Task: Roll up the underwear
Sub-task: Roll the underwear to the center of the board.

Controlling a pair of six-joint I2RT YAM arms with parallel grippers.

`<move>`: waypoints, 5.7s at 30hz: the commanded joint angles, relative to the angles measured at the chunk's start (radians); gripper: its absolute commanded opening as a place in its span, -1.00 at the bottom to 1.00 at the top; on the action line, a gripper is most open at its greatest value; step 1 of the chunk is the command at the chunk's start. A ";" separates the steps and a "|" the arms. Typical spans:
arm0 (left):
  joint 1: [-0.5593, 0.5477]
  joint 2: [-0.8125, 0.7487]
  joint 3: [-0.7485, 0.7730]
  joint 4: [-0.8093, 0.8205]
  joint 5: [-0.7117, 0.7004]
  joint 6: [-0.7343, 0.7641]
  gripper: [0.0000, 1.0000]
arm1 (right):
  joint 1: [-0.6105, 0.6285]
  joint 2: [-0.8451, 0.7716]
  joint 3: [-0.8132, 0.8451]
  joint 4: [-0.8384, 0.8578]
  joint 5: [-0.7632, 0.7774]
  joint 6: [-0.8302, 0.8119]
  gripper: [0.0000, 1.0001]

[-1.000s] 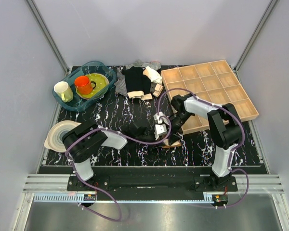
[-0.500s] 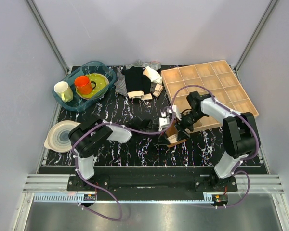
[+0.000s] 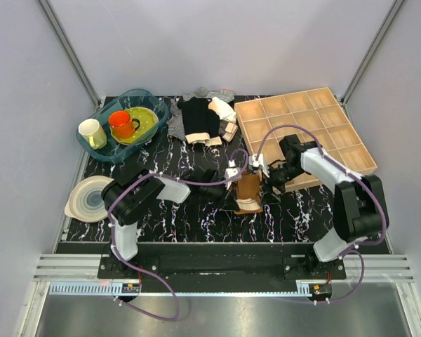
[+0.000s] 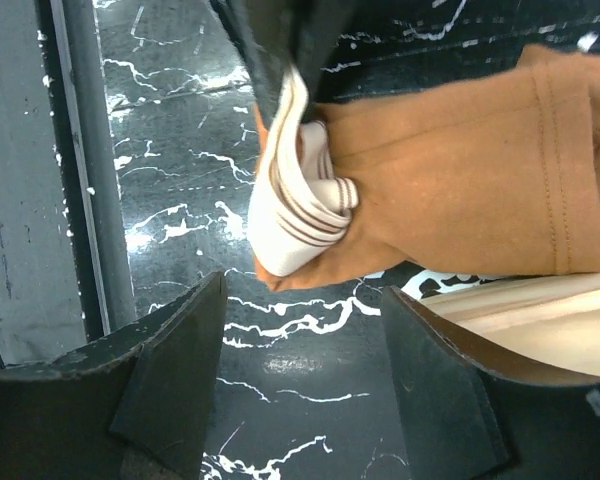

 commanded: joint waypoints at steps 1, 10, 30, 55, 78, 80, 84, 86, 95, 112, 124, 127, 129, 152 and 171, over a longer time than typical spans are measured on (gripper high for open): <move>0.003 0.049 0.120 -0.153 0.037 -0.005 -1.00 | 0.001 -0.194 -0.045 -0.029 -0.062 -0.151 0.43; 0.036 0.162 0.340 -0.420 0.116 -0.052 -1.00 | 0.198 -0.363 -0.276 0.184 0.096 -0.296 0.55; 0.072 0.308 0.561 -0.640 0.197 -0.091 -1.00 | 0.312 -0.360 -0.496 0.646 0.403 -0.352 0.55; 0.094 0.319 0.569 -0.589 0.226 -0.155 -0.81 | 0.311 -0.211 -0.479 0.747 0.501 -0.345 0.38; 0.218 -0.402 -0.359 0.485 -0.148 -0.229 0.17 | 0.283 0.010 -0.050 0.092 0.102 -0.167 -0.43; 0.201 -0.480 -0.450 0.596 -0.156 -0.172 0.19 | 0.277 0.057 -0.005 0.046 0.075 -0.153 -0.43; 0.094 -0.571 -0.551 0.620 -0.183 0.035 0.30 | 0.251 0.134 0.059 -0.033 0.041 -0.132 -0.44; 0.007 -0.597 -0.508 0.510 -0.226 0.185 0.33 | 0.226 0.170 0.084 -0.070 0.013 -0.130 -0.43; -0.153 -0.457 -0.268 0.186 -0.338 0.477 0.37 | 0.160 0.272 0.144 -0.139 -0.060 -0.125 -0.42; -0.213 -0.152 0.021 -0.083 -0.325 0.580 -0.23 | 0.133 0.275 0.136 -0.133 -0.083 -0.130 -0.34; -0.161 -0.091 0.049 -0.199 -0.214 0.492 -1.00 | 0.002 0.083 0.144 -0.092 -0.109 -0.063 0.29; -0.127 -0.077 0.062 -0.212 -0.164 0.463 -1.00 | -0.027 0.036 0.139 -0.090 -0.099 -0.058 0.35; -0.115 -0.060 0.090 -0.232 -0.124 0.446 -1.00 | -0.056 0.021 0.133 -0.084 -0.086 -0.052 0.35; 0.065 0.365 0.608 -0.799 0.209 0.164 -1.00 | 0.120 -0.410 -0.327 0.273 0.110 -0.357 0.56; 0.105 0.224 0.508 -0.540 0.114 -0.068 -0.25 | 0.235 -0.185 -0.456 0.623 0.424 -0.316 0.01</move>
